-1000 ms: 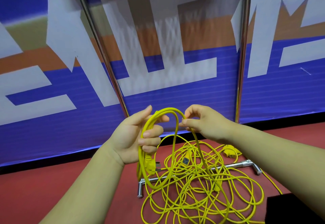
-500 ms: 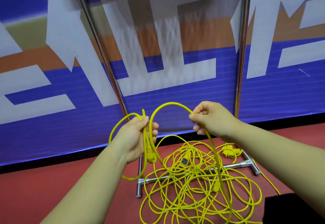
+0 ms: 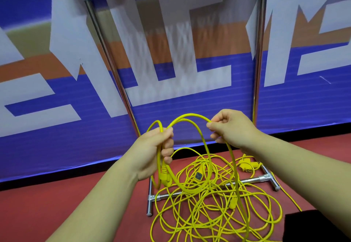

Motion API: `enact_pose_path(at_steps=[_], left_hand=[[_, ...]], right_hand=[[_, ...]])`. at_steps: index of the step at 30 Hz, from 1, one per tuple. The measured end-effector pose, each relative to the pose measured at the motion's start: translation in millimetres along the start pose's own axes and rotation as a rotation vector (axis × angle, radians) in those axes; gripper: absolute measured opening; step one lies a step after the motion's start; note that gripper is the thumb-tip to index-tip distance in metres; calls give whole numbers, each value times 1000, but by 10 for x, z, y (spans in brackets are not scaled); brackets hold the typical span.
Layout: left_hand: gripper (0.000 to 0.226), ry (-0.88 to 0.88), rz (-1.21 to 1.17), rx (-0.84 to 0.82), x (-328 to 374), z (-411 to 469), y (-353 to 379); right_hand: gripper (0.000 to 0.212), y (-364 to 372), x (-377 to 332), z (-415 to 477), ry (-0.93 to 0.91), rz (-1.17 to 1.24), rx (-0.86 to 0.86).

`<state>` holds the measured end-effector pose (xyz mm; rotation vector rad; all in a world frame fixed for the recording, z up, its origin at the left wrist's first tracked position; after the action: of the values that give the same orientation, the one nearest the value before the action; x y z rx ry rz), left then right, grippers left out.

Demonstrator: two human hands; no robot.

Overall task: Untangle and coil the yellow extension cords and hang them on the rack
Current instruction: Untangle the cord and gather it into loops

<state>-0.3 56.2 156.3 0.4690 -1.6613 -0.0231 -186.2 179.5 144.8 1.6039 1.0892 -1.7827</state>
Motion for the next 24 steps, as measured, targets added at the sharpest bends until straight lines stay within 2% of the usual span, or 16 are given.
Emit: enact_pose_path(at_steps=[3,8,12,17,22,24], left_hand=[[24,-3,112,1,25,-9,57],[22,37,82,-34,58,-30,137],[19,76,131,48,17,0,73],[7,58,256,146,-71,65,-31],[26,-87,362,37,-399,171,96],[23,-132,326,-12,-497,203,161]], right_hand=[[15,-32,-52,-19,-46,-51,16],[15,-47,-80,-34,-70,-140,22],[17,-52,-150,-60,-52,-271,-19],[16,78,-159,-103,-2,-90,-162],[15,214,-255,-50,-32,-57,-122],[16,217,-276,-33,-39,-1,-85]])
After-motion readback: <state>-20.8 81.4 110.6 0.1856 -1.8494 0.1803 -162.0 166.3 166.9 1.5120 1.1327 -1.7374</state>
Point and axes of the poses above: each hand's wrist, its own z-axis towards the middle knuckle, its own y-axis out of the palm, x = y × z, the point moved 6 cm from there along z, towards the middle knuckle, and after that the axes turned 13 degrees about -x, right-handed, at the moved point
